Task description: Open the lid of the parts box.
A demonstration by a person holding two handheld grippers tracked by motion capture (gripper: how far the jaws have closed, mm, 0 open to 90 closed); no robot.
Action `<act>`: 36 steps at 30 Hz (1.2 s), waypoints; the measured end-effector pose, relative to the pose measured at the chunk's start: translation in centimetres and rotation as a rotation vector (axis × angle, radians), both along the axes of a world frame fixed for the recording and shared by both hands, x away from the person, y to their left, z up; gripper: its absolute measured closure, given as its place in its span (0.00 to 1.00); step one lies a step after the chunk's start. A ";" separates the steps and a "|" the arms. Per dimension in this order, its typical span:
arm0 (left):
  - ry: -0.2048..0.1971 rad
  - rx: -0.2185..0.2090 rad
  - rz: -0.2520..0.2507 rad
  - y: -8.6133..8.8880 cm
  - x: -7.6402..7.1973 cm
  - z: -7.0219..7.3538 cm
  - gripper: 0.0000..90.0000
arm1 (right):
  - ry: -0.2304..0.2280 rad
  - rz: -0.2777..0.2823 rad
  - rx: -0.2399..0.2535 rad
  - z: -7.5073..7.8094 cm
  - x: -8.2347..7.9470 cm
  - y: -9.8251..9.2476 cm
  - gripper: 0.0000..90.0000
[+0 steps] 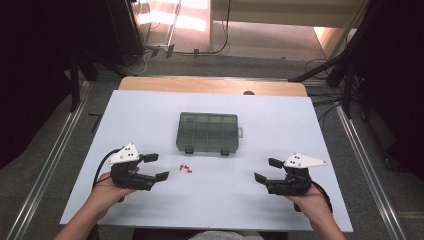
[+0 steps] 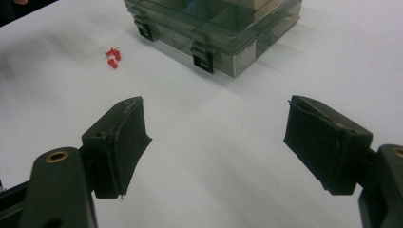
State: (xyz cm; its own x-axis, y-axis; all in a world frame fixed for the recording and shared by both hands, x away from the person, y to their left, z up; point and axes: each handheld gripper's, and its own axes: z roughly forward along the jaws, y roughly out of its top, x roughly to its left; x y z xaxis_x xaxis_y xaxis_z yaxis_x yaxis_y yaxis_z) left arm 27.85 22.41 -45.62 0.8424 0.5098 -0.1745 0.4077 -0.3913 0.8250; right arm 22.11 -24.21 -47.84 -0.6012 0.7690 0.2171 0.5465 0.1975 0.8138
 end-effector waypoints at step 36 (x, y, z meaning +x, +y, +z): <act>0.002 0.005 0.013 0.1 0.0 0.0 0.25 | 0.040 -0.011 0.041 0.4 0.4 -0.6 0.21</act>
